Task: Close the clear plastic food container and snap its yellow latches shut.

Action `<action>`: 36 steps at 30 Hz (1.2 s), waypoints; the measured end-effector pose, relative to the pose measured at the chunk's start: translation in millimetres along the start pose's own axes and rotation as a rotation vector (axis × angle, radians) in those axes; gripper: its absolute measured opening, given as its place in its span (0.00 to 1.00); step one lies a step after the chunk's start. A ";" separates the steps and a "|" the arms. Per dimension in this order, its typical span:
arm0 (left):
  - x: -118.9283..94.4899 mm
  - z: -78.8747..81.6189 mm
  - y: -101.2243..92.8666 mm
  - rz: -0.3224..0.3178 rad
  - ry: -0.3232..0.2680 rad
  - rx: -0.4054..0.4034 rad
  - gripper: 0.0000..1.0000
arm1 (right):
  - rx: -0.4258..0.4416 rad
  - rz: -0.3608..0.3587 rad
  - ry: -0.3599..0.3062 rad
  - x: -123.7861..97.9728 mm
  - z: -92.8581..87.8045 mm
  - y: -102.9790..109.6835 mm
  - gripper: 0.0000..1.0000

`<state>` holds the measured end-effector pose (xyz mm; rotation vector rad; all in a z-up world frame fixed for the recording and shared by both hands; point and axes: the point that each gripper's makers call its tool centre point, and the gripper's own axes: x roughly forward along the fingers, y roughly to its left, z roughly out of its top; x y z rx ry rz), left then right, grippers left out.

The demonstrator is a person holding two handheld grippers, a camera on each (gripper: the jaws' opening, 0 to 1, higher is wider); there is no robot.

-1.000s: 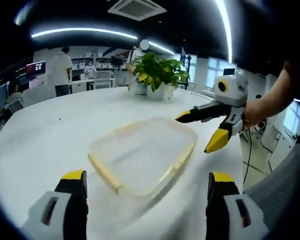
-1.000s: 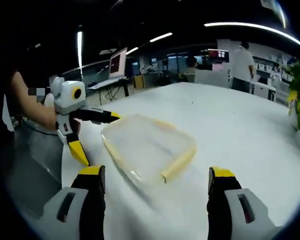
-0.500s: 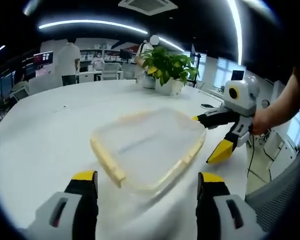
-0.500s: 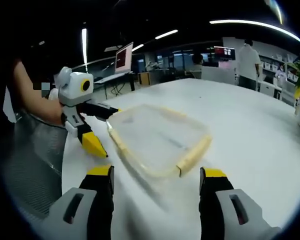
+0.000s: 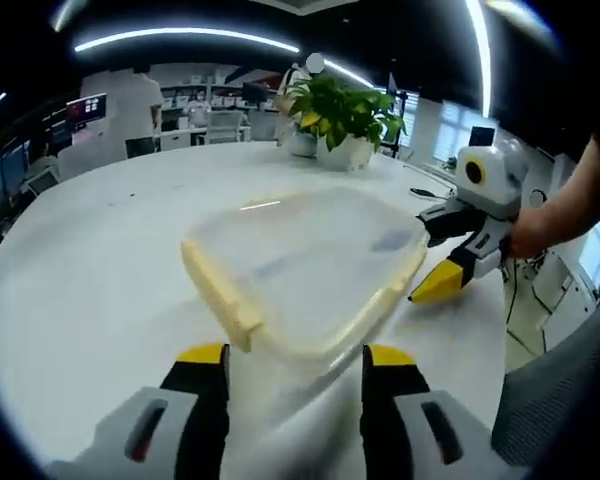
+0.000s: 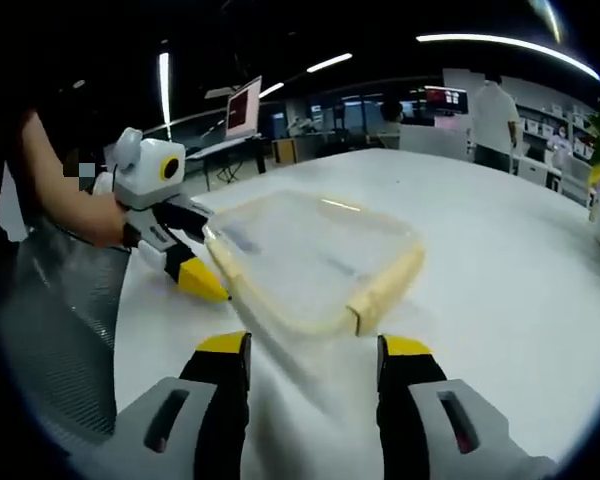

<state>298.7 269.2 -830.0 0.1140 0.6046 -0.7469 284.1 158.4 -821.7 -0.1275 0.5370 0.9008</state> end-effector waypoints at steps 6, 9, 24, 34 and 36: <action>1.2 -2.8 0.8 0.003 0.023 0.004 0.42 | 0.017 -0.023 0.007 1.5 -1.7 -4.1 0.41; 1.6 -4.2 1.6 0.012 0.022 0.003 0.43 | 0.021 -0.029 0.005 2.4 -0.9 -3.4 0.41; -1.9 -8.0 9.4 0.035 0.026 -0.003 0.43 | 0.015 -0.017 0.004 11.6 3.2 -1.3 0.41; -12.1 -13.5 22.5 0.041 0.038 0.009 0.43 | 0.013 -0.007 0.006 24.3 8.2 12.3 0.40; -15.1 -15.1 26.3 0.042 0.042 0.016 0.43 | 0.012 -0.005 0.006 27.1 9.6 15.7 0.40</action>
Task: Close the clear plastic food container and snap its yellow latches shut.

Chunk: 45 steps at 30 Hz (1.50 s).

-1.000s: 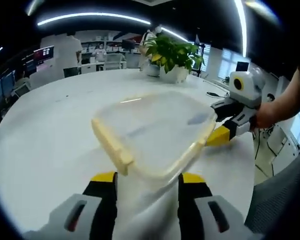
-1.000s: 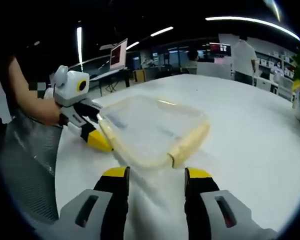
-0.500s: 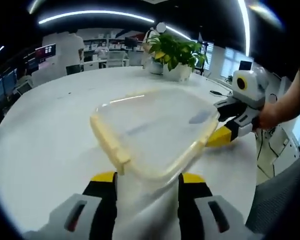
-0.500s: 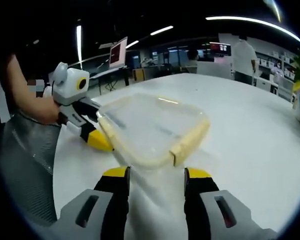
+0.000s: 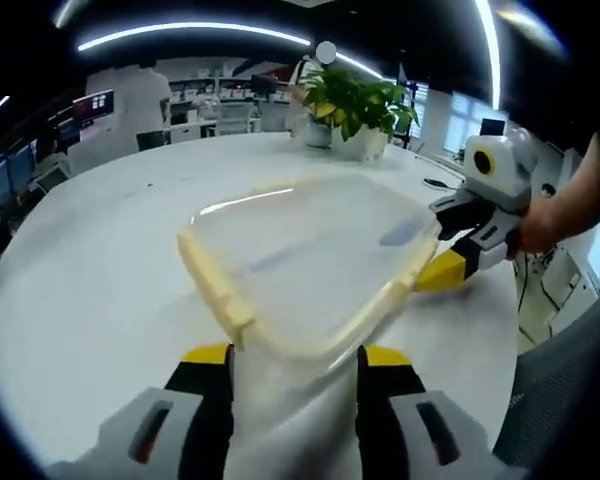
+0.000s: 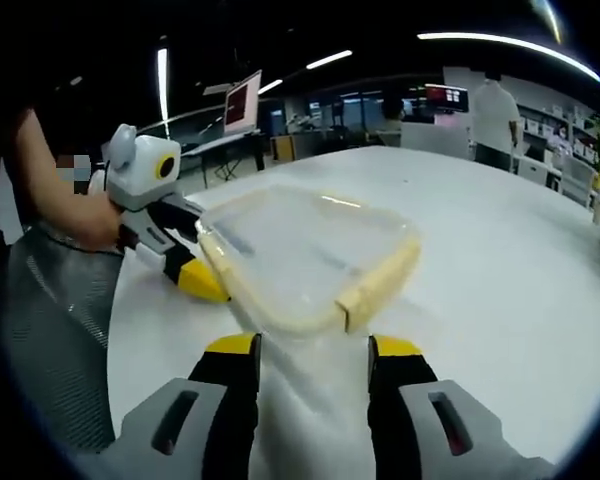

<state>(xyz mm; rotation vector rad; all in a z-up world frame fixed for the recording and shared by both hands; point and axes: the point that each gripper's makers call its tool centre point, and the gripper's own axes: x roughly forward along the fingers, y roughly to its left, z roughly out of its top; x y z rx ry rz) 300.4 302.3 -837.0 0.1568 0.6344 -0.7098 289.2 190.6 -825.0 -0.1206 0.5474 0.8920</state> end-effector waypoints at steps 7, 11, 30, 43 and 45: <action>-13.3 -8.8 17.2 0.003 0.019 0.020 0.43 | 0.007 -0.004 0.009 16.4 7.5 16.6 0.40; -21.7 -14.1 28.8 0.001 0.024 0.024 0.43 | 0.005 -0.004 0.014 25.7 11.5 25.4 0.40; -47.2 -26.8 85.0 -0.029 0.054 0.044 0.42 | 0.041 -0.058 0.028 72.6 36.1 58.1 0.38; -42.6 -22.5 108.9 -0.072 0.053 0.080 0.39 | 0.036 -0.121 0.039 91.8 47.1 48.8 0.38; -40.4 -20.9 112.1 -0.079 0.053 0.088 0.38 | 0.036 -0.126 0.045 94.1 49.0 45.2 0.38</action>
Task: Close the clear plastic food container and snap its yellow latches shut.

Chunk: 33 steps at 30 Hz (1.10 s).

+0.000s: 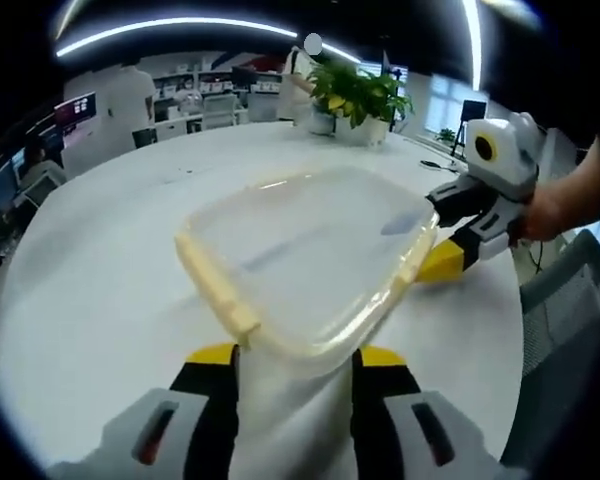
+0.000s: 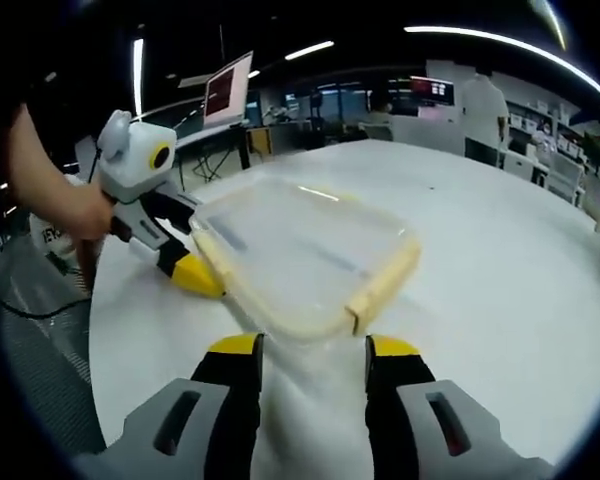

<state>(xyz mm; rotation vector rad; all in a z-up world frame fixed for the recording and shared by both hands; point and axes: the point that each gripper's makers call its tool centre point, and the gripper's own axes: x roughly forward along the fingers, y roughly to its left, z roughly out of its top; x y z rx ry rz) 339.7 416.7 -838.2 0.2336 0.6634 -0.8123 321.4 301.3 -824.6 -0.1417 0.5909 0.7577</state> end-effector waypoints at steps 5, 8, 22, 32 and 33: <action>3.9 4.2 8.5 -0.024 0.011 0.022 0.35 | -0.015 -0.004 0.017 6.8 6.5 -9.9 0.38; 5.5 6.5 12.7 -0.034 0.017 0.027 0.34 | -0.020 -0.001 0.024 9.8 9.3 -14.2 0.38; 10.0 9.2 23.1 -0.034 0.017 0.038 0.34 | -0.008 -0.026 0.033 16.5 14.5 -16.1 0.37; 11.1 10.1 26.9 -0.023 0.018 0.033 0.34 | -0.009 -0.028 0.036 20.1 17.1 -18.0 0.37; 11.0 10.0 27.1 -0.022 0.018 0.034 0.34 | -0.010 -0.026 0.037 20.2 17.1 -17.9 0.37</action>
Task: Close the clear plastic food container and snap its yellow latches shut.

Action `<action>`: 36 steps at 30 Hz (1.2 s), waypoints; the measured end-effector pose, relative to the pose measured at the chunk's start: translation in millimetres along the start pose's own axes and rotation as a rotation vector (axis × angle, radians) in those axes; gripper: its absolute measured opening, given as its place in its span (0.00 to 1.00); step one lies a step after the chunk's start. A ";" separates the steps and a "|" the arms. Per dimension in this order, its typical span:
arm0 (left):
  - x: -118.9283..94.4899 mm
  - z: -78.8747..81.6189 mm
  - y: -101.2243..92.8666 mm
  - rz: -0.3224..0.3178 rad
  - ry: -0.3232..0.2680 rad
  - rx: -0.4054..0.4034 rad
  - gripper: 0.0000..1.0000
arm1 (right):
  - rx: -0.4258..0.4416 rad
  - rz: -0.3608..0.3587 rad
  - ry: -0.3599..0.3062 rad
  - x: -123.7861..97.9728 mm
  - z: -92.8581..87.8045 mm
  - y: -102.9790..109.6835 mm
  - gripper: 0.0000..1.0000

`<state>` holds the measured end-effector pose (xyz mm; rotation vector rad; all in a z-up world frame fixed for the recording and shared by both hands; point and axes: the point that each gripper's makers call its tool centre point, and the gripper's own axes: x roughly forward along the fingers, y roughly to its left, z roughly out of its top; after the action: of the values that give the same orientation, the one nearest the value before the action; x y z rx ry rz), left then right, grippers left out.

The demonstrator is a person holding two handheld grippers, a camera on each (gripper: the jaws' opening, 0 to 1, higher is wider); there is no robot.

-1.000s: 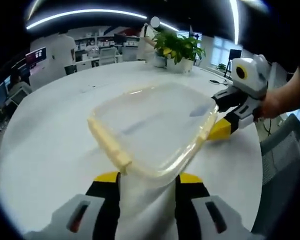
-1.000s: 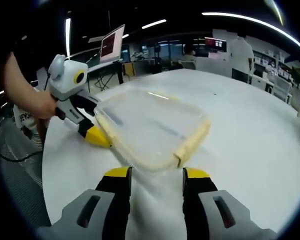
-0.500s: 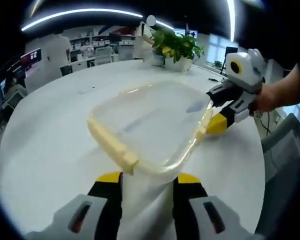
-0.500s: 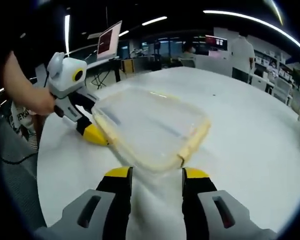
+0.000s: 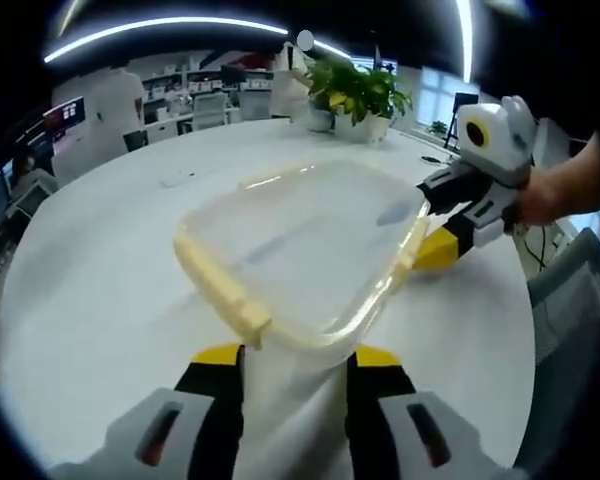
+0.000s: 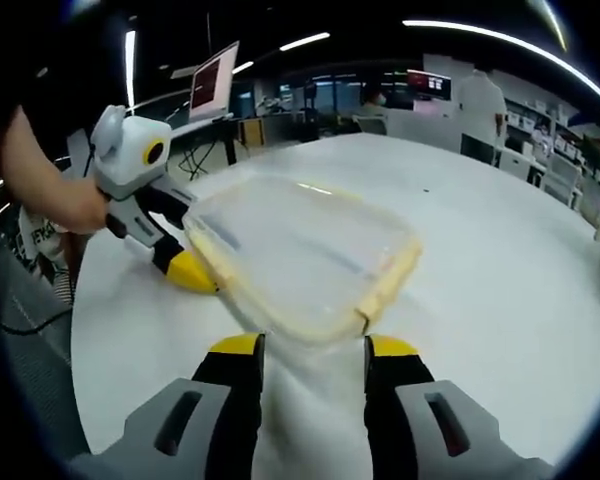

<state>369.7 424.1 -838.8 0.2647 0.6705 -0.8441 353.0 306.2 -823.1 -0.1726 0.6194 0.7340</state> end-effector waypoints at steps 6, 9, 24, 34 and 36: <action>0.4 -0.1 1.5 0.003 -0.003 0.004 0.34 | 0.002 -0.010 0.003 1.4 -0.4 -0.5 0.37; -0.4 -0.4 1.9 -0.001 -0.005 0.007 0.34 | 0.016 -0.013 -0.004 1.5 -0.8 -0.5 0.36; -4.0 2.0 3.2 0.013 -0.048 -0.009 0.45 | 0.078 0.002 -0.033 3.2 -0.3 4.4 0.48; -3.7 9.3 0.4 0.030 -0.138 -0.050 0.84 | 0.164 0.043 -0.144 7.4 10.5 19.2 0.84; -2.7 8.8 -3.1 0.015 -0.146 -0.077 0.87 | 0.173 0.051 -0.151 8.2 11.4 20.8 0.86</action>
<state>370.0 419.6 -830.2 0.1368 0.5631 -0.8134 349.1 330.2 -817.4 0.0575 0.5416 0.7313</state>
